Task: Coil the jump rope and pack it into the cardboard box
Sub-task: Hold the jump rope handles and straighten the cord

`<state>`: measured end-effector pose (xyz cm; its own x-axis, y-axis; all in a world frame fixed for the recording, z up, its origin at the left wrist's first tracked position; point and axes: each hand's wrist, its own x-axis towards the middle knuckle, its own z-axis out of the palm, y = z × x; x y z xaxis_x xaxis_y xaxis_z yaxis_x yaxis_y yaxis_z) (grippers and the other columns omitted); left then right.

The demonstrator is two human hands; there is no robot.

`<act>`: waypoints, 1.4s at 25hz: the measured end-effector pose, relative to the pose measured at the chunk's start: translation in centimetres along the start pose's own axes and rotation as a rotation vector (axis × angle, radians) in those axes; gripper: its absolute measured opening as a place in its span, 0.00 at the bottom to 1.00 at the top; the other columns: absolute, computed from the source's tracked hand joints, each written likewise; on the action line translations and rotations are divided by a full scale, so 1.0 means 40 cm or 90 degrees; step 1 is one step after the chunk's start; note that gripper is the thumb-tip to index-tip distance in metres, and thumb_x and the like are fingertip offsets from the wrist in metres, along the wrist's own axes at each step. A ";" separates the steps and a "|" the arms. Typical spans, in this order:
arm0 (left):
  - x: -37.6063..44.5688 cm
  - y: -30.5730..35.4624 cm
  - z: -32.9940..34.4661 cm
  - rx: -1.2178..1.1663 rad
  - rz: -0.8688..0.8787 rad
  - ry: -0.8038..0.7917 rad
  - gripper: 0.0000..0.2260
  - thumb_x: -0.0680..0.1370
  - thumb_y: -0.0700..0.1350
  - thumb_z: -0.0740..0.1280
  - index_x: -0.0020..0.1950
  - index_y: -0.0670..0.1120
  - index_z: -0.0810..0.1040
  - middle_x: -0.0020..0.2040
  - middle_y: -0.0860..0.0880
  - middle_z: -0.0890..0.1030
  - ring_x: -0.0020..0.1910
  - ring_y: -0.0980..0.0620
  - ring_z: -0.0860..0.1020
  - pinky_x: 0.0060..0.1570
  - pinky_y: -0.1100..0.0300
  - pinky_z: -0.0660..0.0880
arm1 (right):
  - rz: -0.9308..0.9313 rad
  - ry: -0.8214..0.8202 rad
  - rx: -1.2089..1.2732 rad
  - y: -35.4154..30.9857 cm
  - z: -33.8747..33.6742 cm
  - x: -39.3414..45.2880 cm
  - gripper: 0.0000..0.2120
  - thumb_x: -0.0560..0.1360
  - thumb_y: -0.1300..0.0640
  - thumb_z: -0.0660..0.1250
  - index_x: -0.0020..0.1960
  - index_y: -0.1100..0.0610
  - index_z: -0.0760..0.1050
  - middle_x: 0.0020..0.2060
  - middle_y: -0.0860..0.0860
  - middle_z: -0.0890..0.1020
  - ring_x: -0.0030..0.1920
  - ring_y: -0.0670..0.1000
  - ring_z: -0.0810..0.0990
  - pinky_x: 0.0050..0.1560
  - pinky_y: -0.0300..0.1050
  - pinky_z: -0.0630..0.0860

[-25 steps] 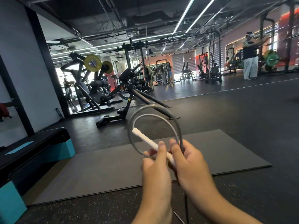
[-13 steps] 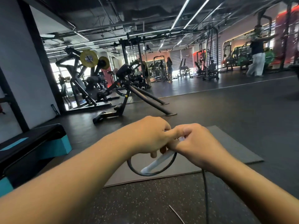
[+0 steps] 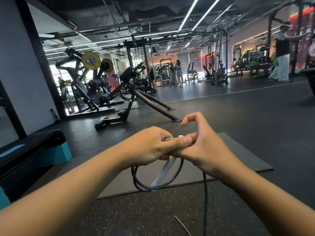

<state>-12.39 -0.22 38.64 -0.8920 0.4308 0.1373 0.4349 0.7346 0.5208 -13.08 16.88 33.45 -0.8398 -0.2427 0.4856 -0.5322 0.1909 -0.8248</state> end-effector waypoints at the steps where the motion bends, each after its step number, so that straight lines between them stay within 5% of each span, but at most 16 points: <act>1: -0.003 -0.004 0.000 -0.027 0.003 0.007 0.22 0.77 0.64 0.65 0.38 0.46 0.75 0.27 0.54 0.70 0.23 0.57 0.66 0.26 0.66 0.64 | 0.006 -0.015 0.017 0.000 -0.005 0.003 0.28 0.64 0.50 0.80 0.55 0.47 0.66 0.30 0.53 0.77 0.30 0.47 0.70 0.32 0.41 0.69; 3: -0.005 -0.015 -0.002 -0.075 0.017 0.034 0.20 0.79 0.59 0.66 0.40 0.43 0.77 0.28 0.50 0.72 0.23 0.59 0.70 0.28 0.68 0.70 | 0.012 -0.073 0.064 -0.006 -0.016 0.003 0.25 0.70 0.55 0.79 0.58 0.50 0.67 0.35 0.62 0.77 0.36 0.50 0.73 0.38 0.44 0.71; 6: -0.004 -0.028 -0.006 -0.056 0.055 0.054 0.20 0.79 0.61 0.63 0.38 0.48 0.79 0.33 0.43 0.76 0.32 0.50 0.76 0.38 0.57 0.79 | 0.020 -0.112 0.102 -0.021 -0.024 -0.002 0.21 0.72 0.56 0.78 0.59 0.54 0.72 0.46 0.68 0.82 0.42 0.52 0.79 0.46 0.49 0.74; 11: -0.012 -0.027 -0.012 -0.022 0.058 0.045 0.23 0.80 0.62 0.59 0.38 0.44 0.74 0.26 0.54 0.67 0.24 0.55 0.65 0.24 0.65 0.63 | -0.027 0.018 -0.091 -0.020 -0.014 0.006 0.21 0.62 0.43 0.82 0.43 0.53 0.75 0.24 0.48 0.77 0.27 0.45 0.68 0.31 0.39 0.66; 14: -0.019 -0.024 -0.024 -0.034 0.039 0.016 0.22 0.75 0.68 0.62 0.36 0.50 0.73 0.28 0.48 0.65 0.26 0.49 0.63 0.23 0.61 0.61 | -0.059 -0.027 -0.060 -0.029 -0.017 0.005 0.20 0.64 0.47 0.82 0.46 0.52 0.75 0.26 0.52 0.76 0.29 0.47 0.68 0.32 0.42 0.66; 18: -0.028 -0.030 -0.049 -0.034 0.061 0.054 0.26 0.76 0.67 0.62 0.35 0.44 0.69 0.27 0.49 0.64 0.24 0.49 0.62 0.21 0.64 0.59 | 0.016 -0.122 -0.035 -0.042 -0.079 0.011 0.14 0.70 0.54 0.80 0.48 0.58 0.78 0.28 0.54 0.74 0.29 0.51 0.72 0.30 0.44 0.73; 21: -0.054 -0.043 -0.094 -0.060 0.057 0.115 0.23 0.76 0.62 0.62 0.32 0.45 0.68 0.24 0.51 0.64 0.21 0.53 0.60 0.19 0.66 0.58 | 0.111 -0.126 -0.151 -0.015 -0.155 0.015 0.24 0.70 0.45 0.78 0.33 0.62 0.71 0.26 0.55 0.71 0.28 0.52 0.72 0.36 0.52 0.75; 25: -0.111 -0.090 -0.189 -0.196 -0.016 0.244 0.21 0.76 0.61 0.63 0.32 0.46 0.71 0.26 0.50 0.60 0.22 0.53 0.57 0.23 0.65 0.54 | 0.218 -0.018 -0.202 0.026 -0.250 -0.007 0.29 0.66 0.34 0.74 0.28 0.58 0.69 0.21 0.58 0.69 0.24 0.53 0.70 0.40 0.52 0.83; 28: -0.138 -0.128 -0.226 -0.308 -0.045 0.369 0.23 0.77 0.61 0.62 0.36 0.43 0.72 0.28 0.51 0.57 0.25 0.53 0.54 0.26 0.61 0.51 | 0.249 0.030 -0.091 0.050 -0.286 -0.029 0.36 0.58 0.30 0.79 0.32 0.62 0.70 0.26 0.58 0.63 0.25 0.52 0.63 0.25 0.44 0.73; 31: -0.114 -0.116 -0.183 -0.539 -0.041 0.506 0.21 0.79 0.61 0.62 0.35 0.45 0.70 0.28 0.52 0.59 0.24 0.55 0.56 0.21 0.64 0.55 | 0.235 -0.054 0.223 0.066 -0.233 -0.011 0.30 0.59 0.39 0.82 0.42 0.64 0.78 0.30 0.52 0.62 0.28 0.49 0.60 0.26 0.42 0.60; 35: -0.021 -0.027 -0.077 -0.881 -0.030 0.614 0.19 0.83 0.59 0.57 0.38 0.47 0.66 0.26 0.52 0.62 0.21 0.55 0.62 0.21 0.64 0.68 | 0.135 -0.120 0.361 0.048 -0.061 0.007 0.20 0.70 0.52 0.78 0.60 0.54 0.84 0.34 0.48 0.72 0.32 0.49 0.68 0.32 0.45 0.68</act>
<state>-12.48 -2.99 40.56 -0.8727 -0.4152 0.2571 0.4471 -0.4674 0.7627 -14.62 19.50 32.70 -0.8599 -0.4281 0.2779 -0.1729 -0.2681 -0.9477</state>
